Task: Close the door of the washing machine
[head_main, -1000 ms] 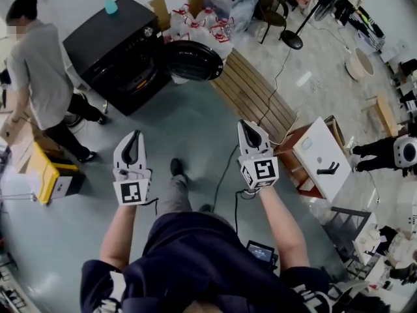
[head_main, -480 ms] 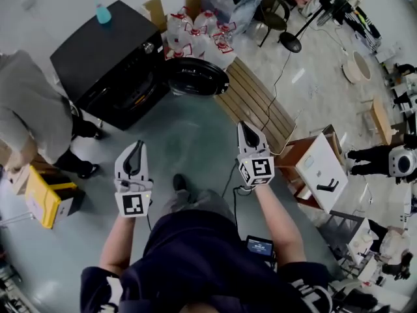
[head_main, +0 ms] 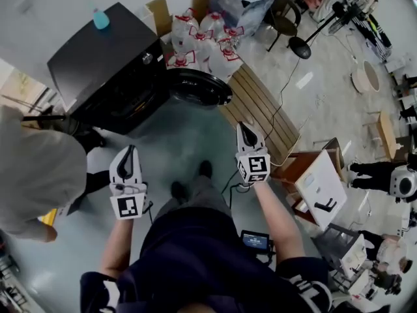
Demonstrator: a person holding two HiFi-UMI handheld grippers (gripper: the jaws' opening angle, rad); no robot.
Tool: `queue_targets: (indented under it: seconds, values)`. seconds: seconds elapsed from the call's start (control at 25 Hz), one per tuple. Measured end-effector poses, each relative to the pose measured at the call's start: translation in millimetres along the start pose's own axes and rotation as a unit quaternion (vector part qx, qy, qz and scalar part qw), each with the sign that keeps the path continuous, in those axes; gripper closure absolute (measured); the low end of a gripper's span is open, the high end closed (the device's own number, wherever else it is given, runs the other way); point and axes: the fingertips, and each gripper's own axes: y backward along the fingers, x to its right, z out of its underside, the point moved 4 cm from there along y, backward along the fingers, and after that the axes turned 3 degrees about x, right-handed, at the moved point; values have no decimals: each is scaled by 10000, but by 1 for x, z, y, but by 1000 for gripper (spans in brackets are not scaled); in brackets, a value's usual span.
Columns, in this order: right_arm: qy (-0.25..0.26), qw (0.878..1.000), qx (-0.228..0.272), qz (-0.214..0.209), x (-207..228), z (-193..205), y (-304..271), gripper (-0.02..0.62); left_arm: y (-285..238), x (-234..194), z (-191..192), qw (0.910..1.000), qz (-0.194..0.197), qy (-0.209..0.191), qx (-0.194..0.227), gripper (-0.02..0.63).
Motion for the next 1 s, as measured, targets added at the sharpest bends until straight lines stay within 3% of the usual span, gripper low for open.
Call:
queue_targets:
  seconds: [0.4, 1.0]
  values:
    - [142, 9964, -578, -600, 73, 58, -95, 575, -70, 21, 18, 9970, -657, -69, -398, 572]
    - [456, 9873, -1440, -497, 109, 170, -197, 575, -106, 0, 64, 9945, -416, -65, -957, 572]
